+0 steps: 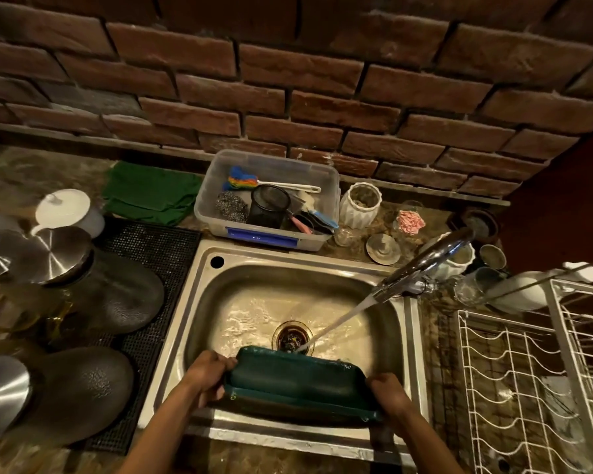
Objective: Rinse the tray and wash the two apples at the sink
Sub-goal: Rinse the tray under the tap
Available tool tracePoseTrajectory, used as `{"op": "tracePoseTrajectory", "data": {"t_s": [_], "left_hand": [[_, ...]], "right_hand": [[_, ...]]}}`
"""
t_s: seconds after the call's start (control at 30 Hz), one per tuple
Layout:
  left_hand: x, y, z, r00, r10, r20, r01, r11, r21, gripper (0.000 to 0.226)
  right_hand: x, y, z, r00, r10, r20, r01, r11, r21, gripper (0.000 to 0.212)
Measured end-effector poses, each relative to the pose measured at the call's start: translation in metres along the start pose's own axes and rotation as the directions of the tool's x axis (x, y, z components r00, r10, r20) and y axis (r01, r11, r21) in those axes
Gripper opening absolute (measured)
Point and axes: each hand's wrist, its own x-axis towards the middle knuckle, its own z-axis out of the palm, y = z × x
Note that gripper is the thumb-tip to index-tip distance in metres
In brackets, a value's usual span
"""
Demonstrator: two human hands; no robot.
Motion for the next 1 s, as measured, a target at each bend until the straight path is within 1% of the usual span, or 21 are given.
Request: {"op": "tracePoseTrajectory", "data": {"t_s": [0.1,0.17,0.23,0.3,0.33,0.43,0.47,0.5,0.57,0.6,0.67,0.7,0.73,0.8,0.87,0.9,0.93,1.0], "left_hand": [[-0.013,0.006,0.0,0.999,0.042,0.006,-0.042,0.998,0.053,0.025],[-0.019,0.013,0.0,0.995,0.103,-0.01,-0.101,0.991,0.088,0.036],[-0.022,0.017,0.0,0.981,0.187,-0.054,-0.18,0.977,0.115,0.042],[-0.028,0.019,0.0,0.972,0.224,-0.076,-0.215,0.97,0.112,0.036],[-0.031,0.02,-0.001,0.975,0.21,-0.076,-0.202,0.973,0.108,0.032],[-0.036,0.015,-0.001,0.996,0.08,-0.035,-0.079,0.997,0.022,0.022],[-0.039,0.015,-0.001,0.998,0.054,-0.013,-0.054,0.999,0.004,0.02],[-0.039,0.013,-0.001,0.999,0.047,0.009,-0.047,0.999,-0.002,0.018],[-0.044,0.012,-0.002,0.997,0.069,0.028,-0.069,0.997,-0.019,0.018],[-0.048,0.013,-0.002,0.995,0.088,0.038,-0.086,0.996,-0.039,0.019],[-0.053,0.015,-0.002,0.992,0.116,0.052,-0.111,0.99,-0.088,0.022],[-0.056,0.015,-0.001,0.993,0.106,0.047,-0.102,0.99,-0.097,0.023],[-0.059,0.015,-0.002,0.995,0.091,0.041,-0.087,0.993,-0.086,0.023],[-0.066,0.01,-0.002,0.995,0.097,0.031,-0.096,0.995,-0.036,0.023],[-0.074,0.007,0.001,0.987,0.158,0.029,-0.158,0.987,0.016,0.027],[-0.081,0.004,0.003,0.98,0.195,0.031,-0.196,0.98,0.033,0.029],[-0.087,0.0,0.006,0.975,0.219,0.028,-0.22,0.975,0.035,0.03],[-0.099,-0.011,0.012,0.962,0.274,0.008,-0.274,0.961,0.032,0.03]], "right_hand": [[-0.009,-0.002,-0.01,1.0,-0.01,0.018,0.011,0.999,-0.042,0.029],[-0.014,-0.007,-0.015,0.999,-0.037,0.004,0.037,0.999,0.008,0.027],[-0.021,-0.012,-0.016,0.997,-0.059,-0.058,0.063,0.996,0.056,0.025],[-0.024,-0.014,-0.017,0.99,-0.079,-0.115,0.084,0.996,0.038,0.028],[-0.027,-0.016,-0.018,0.991,-0.072,-0.112,0.077,0.996,0.038,0.029],[-0.041,-0.019,-0.02,0.996,-0.047,-0.077,0.045,0.999,-0.028,0.029],[-0.044,-0.019,-0.021,0.997,-0.05,-0.061,0.048,0.998,-0.026,0.027],[-0.047,-0.018,-0.022,0.996,-0.078,-0.038,0.075,0.995,-0.065,0.023],[-0.05,-0.015,-0.022,0.995,-0.093,-0.024,0.091,0.994,-0.052,0.024],[-0.053,-0.014,-0.024,0.995,-0.081,-0.051,0.08,0.997,-0.015,0.027],[-0.057,-0.011,-0.028,0.992,-0.105,-0.066,0.101,0.993,-0.06,0.03],[-0.061,-0.01,-0.029,0.992,-0.111,-0.061,0.109,0.994,-0.023,0.028],[-0.067,-0.008,-0.031,0.995,-0.089,-0.055,0.09,0.996,0.009,0.027],[-0.077,0.0,-0.03,0.995,-0.085,-0.046,0.084,0.996,-0.016,0.023],[-0.083,0.007,-0.032,0.993,-0.092,-0.074,0.095,0.995,0.038,0.021],[-0.084,0.013,-0.033,0.989,-0.09,-0.116,0.099,0.993,0.07,0.024],[-0.089,0.02,-0.033,0.984,-0.101,-0.144,0.114,0.99,0.079,0.028],[-0.098,0.034,-0.031,0.978,-0.138,-0.154,0.154,0.984,0.093,0.029]]}}
